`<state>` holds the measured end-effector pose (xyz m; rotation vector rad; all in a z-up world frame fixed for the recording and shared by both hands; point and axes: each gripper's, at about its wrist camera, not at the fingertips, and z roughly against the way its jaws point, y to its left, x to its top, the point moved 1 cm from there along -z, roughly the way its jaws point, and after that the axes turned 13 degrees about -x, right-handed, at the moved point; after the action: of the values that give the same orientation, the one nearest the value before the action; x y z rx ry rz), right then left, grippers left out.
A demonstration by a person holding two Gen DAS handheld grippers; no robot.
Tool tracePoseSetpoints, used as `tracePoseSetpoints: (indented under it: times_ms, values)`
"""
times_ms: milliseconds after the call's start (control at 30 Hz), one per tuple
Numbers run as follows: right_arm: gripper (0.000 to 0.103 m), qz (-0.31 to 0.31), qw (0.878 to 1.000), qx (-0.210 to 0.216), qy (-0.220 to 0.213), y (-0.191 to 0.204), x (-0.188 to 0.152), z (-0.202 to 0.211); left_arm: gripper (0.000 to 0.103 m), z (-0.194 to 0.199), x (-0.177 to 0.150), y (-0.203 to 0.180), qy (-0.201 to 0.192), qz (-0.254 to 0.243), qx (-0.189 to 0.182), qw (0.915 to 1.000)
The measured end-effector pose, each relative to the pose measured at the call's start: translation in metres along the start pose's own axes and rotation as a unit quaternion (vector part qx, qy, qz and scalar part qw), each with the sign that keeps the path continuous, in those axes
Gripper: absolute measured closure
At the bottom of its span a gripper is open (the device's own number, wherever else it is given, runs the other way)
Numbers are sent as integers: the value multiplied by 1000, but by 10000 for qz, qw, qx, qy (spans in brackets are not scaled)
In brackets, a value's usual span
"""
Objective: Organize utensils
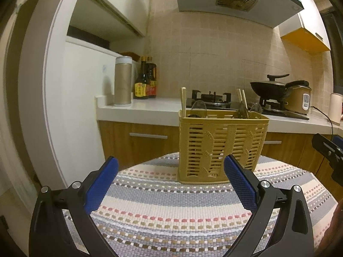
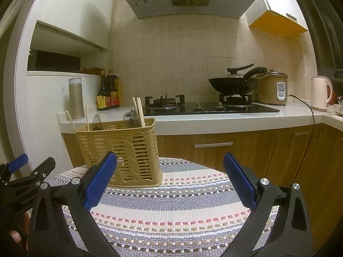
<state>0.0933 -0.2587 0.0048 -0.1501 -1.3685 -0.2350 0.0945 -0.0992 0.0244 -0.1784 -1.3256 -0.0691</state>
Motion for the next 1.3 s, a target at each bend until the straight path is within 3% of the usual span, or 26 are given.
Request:
tracePoseSetpoints:
  times_ms: [1300]
  values:
    - [8,95,9997,49,200,8,-4,-7,8,-1,0,-3,54,-17,-117,9999]
